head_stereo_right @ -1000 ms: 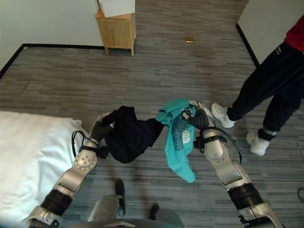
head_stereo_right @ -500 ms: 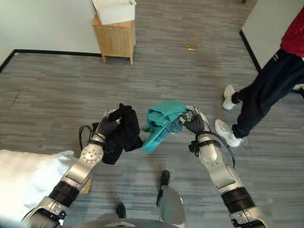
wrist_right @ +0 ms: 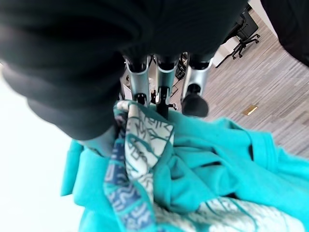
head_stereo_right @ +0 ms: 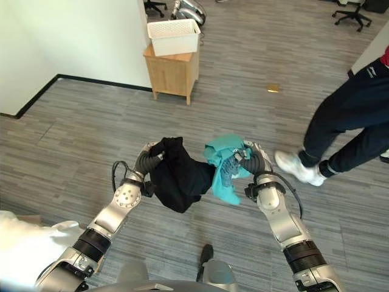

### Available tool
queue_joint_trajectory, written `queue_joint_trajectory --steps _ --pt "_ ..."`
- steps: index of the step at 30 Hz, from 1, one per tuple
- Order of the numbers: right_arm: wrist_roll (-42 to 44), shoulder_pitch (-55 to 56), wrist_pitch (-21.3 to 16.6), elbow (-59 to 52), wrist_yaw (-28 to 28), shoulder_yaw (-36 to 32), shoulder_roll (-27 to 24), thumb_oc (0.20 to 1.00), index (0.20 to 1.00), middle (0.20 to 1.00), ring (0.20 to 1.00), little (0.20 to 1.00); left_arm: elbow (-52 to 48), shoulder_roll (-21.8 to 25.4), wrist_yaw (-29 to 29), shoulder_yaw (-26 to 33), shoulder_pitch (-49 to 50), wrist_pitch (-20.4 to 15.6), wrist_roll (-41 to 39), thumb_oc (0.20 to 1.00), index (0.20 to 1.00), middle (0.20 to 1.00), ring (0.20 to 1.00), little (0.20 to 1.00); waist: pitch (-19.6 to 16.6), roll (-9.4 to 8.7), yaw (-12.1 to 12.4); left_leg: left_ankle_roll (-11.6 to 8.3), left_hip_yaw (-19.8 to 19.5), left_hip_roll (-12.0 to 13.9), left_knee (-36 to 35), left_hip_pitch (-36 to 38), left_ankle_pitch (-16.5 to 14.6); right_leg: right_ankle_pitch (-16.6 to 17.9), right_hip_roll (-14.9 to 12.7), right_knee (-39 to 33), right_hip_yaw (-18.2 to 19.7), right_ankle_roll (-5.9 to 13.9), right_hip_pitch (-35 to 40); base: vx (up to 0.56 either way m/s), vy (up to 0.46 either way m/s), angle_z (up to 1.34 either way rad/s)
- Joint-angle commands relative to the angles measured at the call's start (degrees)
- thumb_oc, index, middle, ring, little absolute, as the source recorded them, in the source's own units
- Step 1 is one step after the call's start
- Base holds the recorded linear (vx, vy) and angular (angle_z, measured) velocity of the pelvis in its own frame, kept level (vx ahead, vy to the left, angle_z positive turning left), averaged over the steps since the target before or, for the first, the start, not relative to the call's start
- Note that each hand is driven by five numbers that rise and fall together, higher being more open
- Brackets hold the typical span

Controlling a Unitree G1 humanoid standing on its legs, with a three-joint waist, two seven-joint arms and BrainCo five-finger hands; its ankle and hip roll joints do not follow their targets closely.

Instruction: Pick up bed clothes into laundry basket.

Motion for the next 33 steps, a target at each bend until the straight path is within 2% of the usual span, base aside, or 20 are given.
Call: queue_joint_trajectory --steps 1,3,4,5,8,10,11,12,13,14,15,20,21,22,24,29,30,31,32,33 --pt "-2.23 -7.23 -3.26 -1.82 -1.41 0.86 -4.33 0.200 0.200 0.200 0.200 0.200 -2.49 0.42 2.57 0.68 -4.62 -2.25 -0.79 0.200 0.200 0.200 0.200 0.200 -0.27 1.78 5.16 4.34 5.97 -1.99 -15.53 -2.52 -0.70 -5.78 0.19 -3.01 0.75 7.40 6.54 0.47 0.090 -0.20" --pt "-3.82 -8.90 -3.03 -0.24 -1.56 1.78 -5.47 0.200 0.200 0.200 0.200 0.200 -2.67 0.81 2.93 1.07 -4.41 -2.30 -0.21 0.200 0.200 0.200 0.200 0.200 -0.97 3.08 6.93 4.25 8.57 -3.12 -27.03 -3.40 3.06 -8.00 1.44 -3.01 1.16 7.89 8.65 0.53 0.141 -0.36" --pt "-4.39 -9.33 -2.92 0.70 -1.82 1.77 -5.99 0.200 0.200 0.200 0.200 0.200 -2.85 0.78 2.74 1.08 -4.01 -2.38 -0.04 0.200 0.200 0.200 0.200 0.200 -1.21 3.92 7.74 3.21 10.40 -2.18 -32.94 -3.87 7.94 -9.58 2.35 -3.01 1.14 8.31 10.36 0.56 0.145 -0.27" --pt "-4.77 -10.09 -2.73 1.16 -2.37 1.73 -6.43 0.200 0.200 0.200 0.200 0.200 -3.12 0.73 2.92 1.01 -3.82 -2.47 0.05 0.200 0.200 0.200 0.200 0.200 -0.97 3.94 8.47 2.89 12.93 -1.36 -36.21 -5.28 9.34 -10.94 2.41 -3.01 0.62 8.31 12.16 0.56 0.106 -0.13" --pt "-5.91 -10.73 -2.30 0.68 -2.22 2.28 -5.93 0.200 0.200 0.200 0.200 0.200 -3.64 1.00 3.16 1.10 -2.86 -2.16 -0.21 0.200 0.200 0.200 0.200 0.200 -2.57 3.70 9.59 4.78 13.79 -2.79 -41.94 -3.26 10.50 -12.75 3.28 -3.01 1.11 8.88 15.60 0.56 0.054 -0.14" --pt "-6.72 -10.14 -2.53 0.18 -2.28 2.10 -4.50 0.200 0.200 0.200 0.200 0.200 -4.66 1.76 2.88 0.79 -2.57 -1.85 -0.01 0.200 0.200 0.200 0.200 0.200 -2.78 1.41 10.75 7.30 14.06 -5.37 -40.73 -1.40 9.55 -12.98 3.46 2.65 2.30 9.36 16.94 0.45 -0.012 -0.26" --pt "-7.12 -10.36 -2.56 0.32 -2.54 2.29 -4.00 0.200 0.200 0.200 0.200 0.200 -4.61 1.78 2.91 0.06 -2.87 -1.83 -0.23 0.200 0.200 0.200 0.200 0.200 -2.15 0.68 10.34 8.23 14.83 -6.29 -40.16 0.21 8.20 -11.99 3.06 9.28 1.78 11.32 15.35 0.19 0.007 -0.20" --pt "-7.14 -10.46 -2.57 0.36 -2.56 2.29 -3.95 0.200 0.200 0.200 0.200 0.200 -4.59 1.83 2.92 0.08 -2.95 -1.85 -0.24 0.200 0.200 0.200 0.200 0.200 -2.17 0.77 10.55 8.28 15.03 -6.04 -40.00 0.01 8.29 -11.94 3.15 9.57 2.03 11.30 14.97 0.23 0.024 -0.12" --pt "-7.34 -11.16 -2.24 0.52 -2.53 2.73 -3.41 0.200 0.200 0.200 0.200 0.200 -4.08 1.76 3.46 -0.15 -3.41 -1.71 -0.77 0.200 0.200 0.200 0.200 0.200 -1.45 0.57 9.69 8.87 15.40 -6.41 -40.09 2.14 6.94 -9.31 1.69 16.28 1.53 14.07 10.84 0.32 -0.003 -0.16" --pt "-7.86 -12.29 -1.82 0.32 -2.39 2.88 -2.55 0.200 0.200 0.200 0.200 0.200 -3.71 2.08 3.95 -0.72 -4.34 -1.18 -1.23 0.200 0.200 0.200 0.200 0.200 -0.19 1.70 7.57 9.10 15.02 -4.98 -40.94 6.27 5.41 -0.97 -0.35 29.81 1.10 16.71 2.37 0.42 0.021 -0.10" --pt "-8.09 -12.60 -1.75 0.15 -2.21 2.95 -2.54 0.200 0.200 0.200 0.200 0.200 -3.50 2.16 4.24 -0.78 -4.73 -1.22 -1.31 0.200 0.200 0.200 0.200 0.200 -0.01 2.35 6.77 9.10 14.96 -4.57 -42.04 7.97 5.07 -0.34 -1.82 34.51 0.40 16.71 -0.85 0.57 0.046 0.24" --pt "-7.41 -11.35 -1.88 -0.85 -2.76 0.83 -3.64 0.200 0.200 0.200 0.200 0.200 -3.56 1.65 4.06 -1.37 -6.08 -1.52 -1.38 0.200 0.200 0.200 0.200 0.200 0.17 2.72 2.07 8.07 12.17 -5.94 -43.38 13.12 1.21 -3.01 -3.51 27.47 -1.16 14.24 -7.40 0.33 -0.040 0.52" --pt "-7.17 -10.85 -1.89 -0.74 -2.83 0.33 -3.90 0.200 0.200 0.200 0.200 0.200 -3.41 1.50 3.85 -1.35 -6.18 -1.55 -1.26 0.200 0.200 0.200 0.200 0.200 -0.14 2.46 1.39 7.75 12.02 -6.24 -43.46 14.01 0.43 -3.87 -3.94 23.35 -1.15 13.16 -7.89 0.42 -0.261 0.70" --pt "-7.10 -9.62 -1.72 -0.07 -3.32 -0.47 -4.22 0.200 0.200 0.200 0.200 0.200 -2.78 0.93 3.23 -1.67 -6.11 -1.62 -0.91 0.200 0.200 0.200 0.200 0.200 -0.71 1.87 -0.05 6.45 11.06 -6.43 -43.63 16.58 -1.67 -2.75 -5.38 11.42 -1.29 12.17 -9.09 0.61 -0.389 0.61" --pt "-7.53 -8.20 -1.02 0.22 -3.67 -1.59 -4.43 0.200 0.200 0.200 0.200 0.200 -2.06 0.61 2.96 -1.13 -5.98 -1.69 -0.76 0.200 0.200 0.200 0.200 0.200 -1.20 2.30 -1.81 4.56 9.10 -5.04 -43.63 19.79 -4.58 1.82 -7.82 2.45 -0.81 13.82 -12.13 0.59 -0.350 0.37" --pt "-9.61 -5.09 0.05 -0.90 -3.04 -2.88 -4.59 0.200 0.200 0.200 0.200 0.200 -1.19 0.05 1.83 -0.58 -5.56 -2.44 0.58 0.200 0.200 0.200 0.200 0.200 -2.87 3.00 -3.63 2.01 6.38 -2.59 -42.68 27.59 -10.34 6.26 -10.79 -1.47 -1.52 15.87 -12.66 0.47 -0.286 0.54" --pt "-9.59 -5.29 -0.29 -1.08 -2.91 -2.52 -4.78 0.200 0.200 0.200 0.200 0.200 -1.47 -0.10 1.88 -0.64 -5.29 -2.60 0.37 0.200 0.200 0.200 0.200 0.200 -3.33 3.24 -3.82 1.47 5.99 -1.69 -40.10 27.76 -10.19 6.55 -10.58 -1.49 -1.30 15.62 -11.63 0.44 -0.366 0.40" --pt "-9.20 -6.28 -0.69 -0.55 -2.69 -1.66 -5.27 0.200 0.200 0.200 0.200 0.200 -1.23 -0.64 2.10 -0.27 -4.30 -2.60 -0.54 0.200 0.200 0.200 0.200 0.200 -4.12 4.78 -3.76 0.54 4.64 2.15 -29.01 25.83 -5.64 5.43 -7.38 -1.49 -1.48 13.92 -8.21 0.31 -0.312 0.41" --pt "-9.18 -6.35 -0.71 -0.51 -2.71 -1.63 -5.32 0.200 0.200 0.200 0.200 0.200 -1.25 -0.66 2.10 -0.23 -4.32 -2.59 -0.54 0.200 0.200 0.200 0.200 0.200 -4.17 4.79 -4.02 0.38 4.31 2.29 -28.70 25.35 -5.49 5.60 -7.34 -1.58 -1.75 13.69 -8.28 0.30 -0.375 0.39" --pt "-8.68 -6.59 -1.01 -0.51 -2.89 -1.28 -5.57 0.200 0.200 0.200 0.200 0.200 -1.39 -0.67 2.01 -0.13 -3.76 -2.50 -1.44 0.200 0.200 0.200 0.200 0.200 -4.14 5.01 -3.21 0.26 3.55 4.48 -19.89 22.60 -0.26 4.30 -5.36 -1.85 -2.21 12.01 -5.87 0.18 -0.394 -0.03"
